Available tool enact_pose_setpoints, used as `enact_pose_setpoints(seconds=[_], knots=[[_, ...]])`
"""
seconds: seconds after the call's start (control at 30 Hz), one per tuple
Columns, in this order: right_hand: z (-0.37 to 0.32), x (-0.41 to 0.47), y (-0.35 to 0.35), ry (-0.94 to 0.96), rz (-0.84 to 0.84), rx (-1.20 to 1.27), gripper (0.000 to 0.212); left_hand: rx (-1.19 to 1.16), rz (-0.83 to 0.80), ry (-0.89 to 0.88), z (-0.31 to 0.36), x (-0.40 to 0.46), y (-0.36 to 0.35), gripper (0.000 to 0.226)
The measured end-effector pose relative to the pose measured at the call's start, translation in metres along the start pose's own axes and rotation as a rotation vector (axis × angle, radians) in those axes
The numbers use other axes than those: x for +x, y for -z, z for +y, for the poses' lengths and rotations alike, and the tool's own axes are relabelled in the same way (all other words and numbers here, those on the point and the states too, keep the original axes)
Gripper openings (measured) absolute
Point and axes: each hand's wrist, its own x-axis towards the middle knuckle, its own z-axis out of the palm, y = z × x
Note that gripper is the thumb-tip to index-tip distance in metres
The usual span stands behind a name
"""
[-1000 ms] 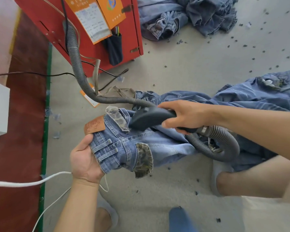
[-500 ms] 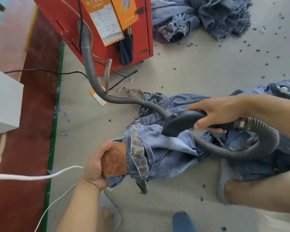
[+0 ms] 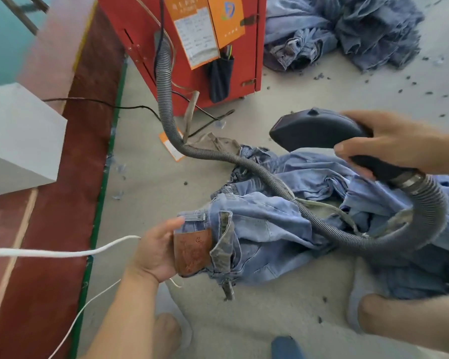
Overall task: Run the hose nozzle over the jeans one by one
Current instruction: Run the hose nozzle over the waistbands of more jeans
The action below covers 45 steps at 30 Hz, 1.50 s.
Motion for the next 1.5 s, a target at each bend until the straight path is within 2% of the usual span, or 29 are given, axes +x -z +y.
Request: enact_pose_setpoints(seconds=[0.13, 0.23, 0.33, 0.4, 0.47, 0.53, 0.6, 0.67, 0.7, 0.73, 0.8, 0.83, 0.87, 0.9, 0.93, 1.0, 1.03, 1.07, 1.1, 1.13, 1.2, 1.27, 1.37, 1.43, 1.5], knots=[[0.01, -0.001, 0.014, -0.127, -0.164, -0.214, 0.027, -0.125, 0.205, -0.015, -0.014, -0.003, 0.009, 0.065], [0.019, -0.002, -0.005, -0.183, -0.313, -0.417, 0.029, -0.148, 0.196, -0.101, -0.012, -0.007, 0.016, 0.068], [0.016, 0.004, -0.035, -0.139, -0.415, -0.53, 0.03, -0.14, 0.18, -0.116, -0.01, -0.01, 0.019, 0.075], [0.008, 0.011, -0.057, -0.082, -0.434, -0.547, 0.029, -0.128, 0.194, -0.109, -0.011, -0.01, 0.018, 0.066], [-0.002, 0.015, -0.077, -0.018, -0.429, -0.502, 0.035, -0.087, 0.196, -0.078, -0.013, -0.012, 0.015, 0.048], [-0.014, 0.017, -0.089, 0.037, -0.378, -0.376, 0.041, -0.034, 0.162, -0.035, -0.012, -0.011, 0.014, 0.051], [-0.026, 0.018, -0.087, 0.093, -0.221, -0.273, 0.041, 0.002, 0.118, 0.014, -0.011, -0.01, 0.006, 0.06], [-0.035, 0.018, -0.07, 0.141, -0.052, -0.225, 0.038, 0.011, 0.003, 0.135, -0.025, -0.009, -0.007, 0.046], [-0.037, 0.017, -0.058, 0.152, 0.001, -0.227, 0.037, 0.082, -0.028, 0.255, -0.037, -0.009, -0.017, 0.04], [-0.038, 0.014, -0.046, 0.15, 0.037, -0.251, 0.036, 0.258, -0.074, 0.393, -0.052, -0.007, -0.026, 0.034], [-0.034, 0.009, -0.024, 0.115, 0.066, -0.325, 0.035, 0.866, -0.349, 0.698, -0.086, 0.0, -0.036, 0.034], [-0.03, 0.006, -0.016, 0.082, 0.056, -0.359, 0.036, 1.186, -0.485, 0.801, -0.101, 0.005, -0.032, 0.043], [-0.026, 0.004, -0.011, 0.047, 0.034, -0.396, 0.038, 1.44, -0.533, 0.857, -0.113, 0.011, -0.022, 0.052], [-0.022, 0.003, -0.01, 0.02, 0.003, -0.436, 0.04, 1.585, -0.469, 0.879, -0.117, 0.015, -0.012, 0.057], [-0.018, 0.003, -0.012, 0.007, -0.036, -0.468, 0.041, 1.656, -0.294, 0.851, -0.118, 0.02, 0.0, 0.056], [-0.009, 0.005, -0.022, 0.017, -0.112, -0.519, 0.041, 1.525, 0.206, 0.683, -0.119, 0.034, 0.027, 0.05], [-0.006, 0.006, -0.029, 0.031, -0.144, -0.551, 0.042, 1.32, 0.421, 0.605, -0.121, 0.042, 0.036, 0.05], [-0.004, 0.006, -0.036, 0.045, -0.179, -0.583, 0.043, 1.025, 0.567, 0.555, -0.126, 0.051, 0.041, 0.054], [-0.003, 0.005, -0.044, 0.056, -0.216, -0.602, 0.043, 0.706, 0.634, 0.533, -0.13, 0.058, 0.037, 0.062], [-0.001, 0.004, -0.051, 0.059, -0.251, -0.612, 0.043, 0.441, 0.651, 0.521, -0.134, 0.063, 0.028, 0.07], [0.001, 0.003, -0.061, 0.064, -0.298, -0.626, 0.041, 0.097, 0.71, 0.478, -0.145, 0.075, 0.022, 0.076], [0.005, 0.001, -0.069, 0.048, -0.322, -0.641, 0.042, -0.137, 0.745, 0.415, -0.148, 0.082, 0.023, 0.064], [0.008, 0.001, -0.069, 0.037, -0.316, -0.639, 0.044, -0.249, 0.744, 0.345, -0.121, 0.09, 0.019, 0.033], [0.008, 0.001, -0.061, 0.031, -0.285, -0.612, 0.041, -0.279, 0.645, 0.153, -0.097, 0.091, 0.014, 0.025], [0.008, 0.003, -0.05, 0.008, -0.211, -0.597, 0.041, -0.347, 0.439, -0.115, -0.071, 0.08, 0.007, 0.023]])
